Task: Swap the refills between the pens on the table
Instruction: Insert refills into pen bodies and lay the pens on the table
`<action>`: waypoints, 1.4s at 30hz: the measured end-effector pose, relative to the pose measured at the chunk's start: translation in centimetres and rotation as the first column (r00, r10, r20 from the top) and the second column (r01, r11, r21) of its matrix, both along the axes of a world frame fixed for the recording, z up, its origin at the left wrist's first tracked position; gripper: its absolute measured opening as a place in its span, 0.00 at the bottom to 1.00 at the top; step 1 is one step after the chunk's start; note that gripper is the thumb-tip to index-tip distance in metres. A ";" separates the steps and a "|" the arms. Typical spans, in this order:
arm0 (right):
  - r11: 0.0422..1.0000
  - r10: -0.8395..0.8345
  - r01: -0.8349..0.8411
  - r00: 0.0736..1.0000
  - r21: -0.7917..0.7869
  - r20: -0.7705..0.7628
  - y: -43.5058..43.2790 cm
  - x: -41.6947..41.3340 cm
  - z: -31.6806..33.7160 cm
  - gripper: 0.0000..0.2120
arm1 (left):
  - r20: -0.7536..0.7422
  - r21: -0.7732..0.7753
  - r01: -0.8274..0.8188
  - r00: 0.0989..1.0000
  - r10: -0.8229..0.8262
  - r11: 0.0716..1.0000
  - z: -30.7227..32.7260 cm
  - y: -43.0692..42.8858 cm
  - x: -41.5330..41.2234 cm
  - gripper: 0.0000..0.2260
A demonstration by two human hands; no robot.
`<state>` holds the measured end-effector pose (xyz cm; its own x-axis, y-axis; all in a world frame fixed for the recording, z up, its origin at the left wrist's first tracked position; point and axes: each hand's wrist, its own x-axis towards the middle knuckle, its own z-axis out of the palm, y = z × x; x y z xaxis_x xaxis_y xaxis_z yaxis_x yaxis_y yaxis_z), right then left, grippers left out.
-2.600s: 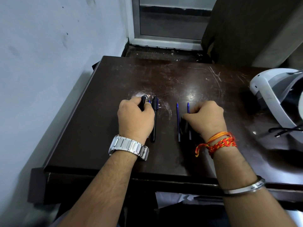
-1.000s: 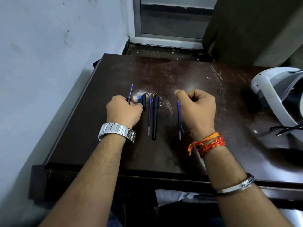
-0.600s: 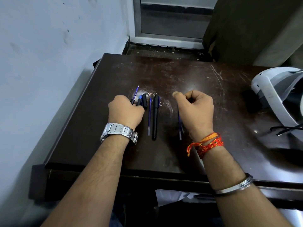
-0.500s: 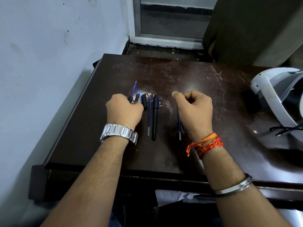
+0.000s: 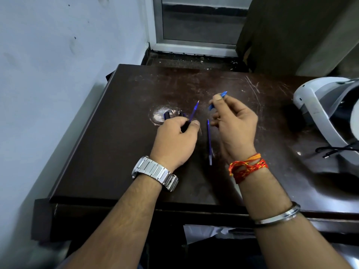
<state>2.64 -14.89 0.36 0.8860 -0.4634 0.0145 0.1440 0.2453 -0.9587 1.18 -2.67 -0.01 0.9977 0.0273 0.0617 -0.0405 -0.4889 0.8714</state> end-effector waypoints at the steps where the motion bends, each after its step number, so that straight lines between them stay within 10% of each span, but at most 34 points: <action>1: 0.999 -0.029 0.028 0.999 0.043 0.026 -0.2 0.0 0.2 0.08 | -0.007 0.003 0.022 1.000 -0.022 1.000 0.0 -0.1 -0.2 0.18; 42: 0.991 0.109 -0.104 0.992 -0.078 0.057 0.3 -0.7 0.5 0.04 | 0.009 0.032 0.101 0.995 -0.101 0.994 -0.1 -0.1 -0.3 0.17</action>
